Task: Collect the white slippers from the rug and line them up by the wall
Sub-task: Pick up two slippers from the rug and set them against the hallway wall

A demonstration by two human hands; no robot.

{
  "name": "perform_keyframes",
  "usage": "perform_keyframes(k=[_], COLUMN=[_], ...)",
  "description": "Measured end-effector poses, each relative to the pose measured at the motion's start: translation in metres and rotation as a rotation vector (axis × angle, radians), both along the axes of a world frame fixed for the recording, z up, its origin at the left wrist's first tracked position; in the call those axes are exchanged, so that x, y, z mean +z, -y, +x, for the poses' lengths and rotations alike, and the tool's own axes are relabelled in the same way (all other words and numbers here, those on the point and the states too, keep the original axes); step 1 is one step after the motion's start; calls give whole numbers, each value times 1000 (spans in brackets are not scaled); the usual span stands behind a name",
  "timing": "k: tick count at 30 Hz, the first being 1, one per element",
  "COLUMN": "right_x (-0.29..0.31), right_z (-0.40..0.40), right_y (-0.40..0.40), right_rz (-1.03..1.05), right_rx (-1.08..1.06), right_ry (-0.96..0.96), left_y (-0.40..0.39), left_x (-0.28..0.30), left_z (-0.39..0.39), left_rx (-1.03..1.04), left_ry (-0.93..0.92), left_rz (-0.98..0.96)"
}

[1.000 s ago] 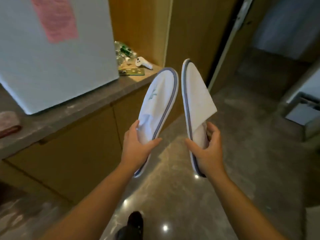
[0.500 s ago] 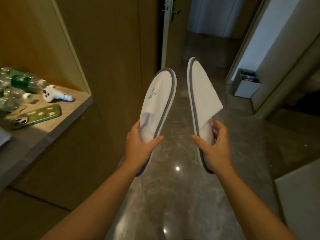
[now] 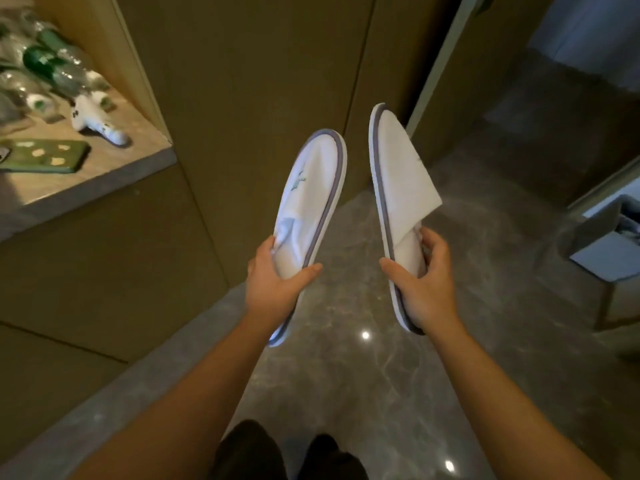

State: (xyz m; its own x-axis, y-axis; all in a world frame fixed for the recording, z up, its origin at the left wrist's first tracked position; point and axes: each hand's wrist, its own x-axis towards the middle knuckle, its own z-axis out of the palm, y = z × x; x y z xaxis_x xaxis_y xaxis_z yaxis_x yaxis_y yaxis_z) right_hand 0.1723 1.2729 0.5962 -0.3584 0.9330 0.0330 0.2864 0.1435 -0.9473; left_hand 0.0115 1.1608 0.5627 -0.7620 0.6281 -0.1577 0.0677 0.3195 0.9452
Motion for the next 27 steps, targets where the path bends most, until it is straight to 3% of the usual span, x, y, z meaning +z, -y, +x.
perform_keyframes(k=[11, 20, 27], right_x=[-83, -158, -272], right_z=[-115, -156, -175], right_y=[-82, -149, -229], right_rz=[-87, -64, -51], right_rx=[328, 456, 589], right_ry=[201, 374, 465], left_y=[-6, -56, -134], left_x=[-75, -130, -237], left_z=[-54, -71, -83], left_rx=[413, 523, 659], left_ry=[97, 174, 170], left_rz=[-205, -387, -360])
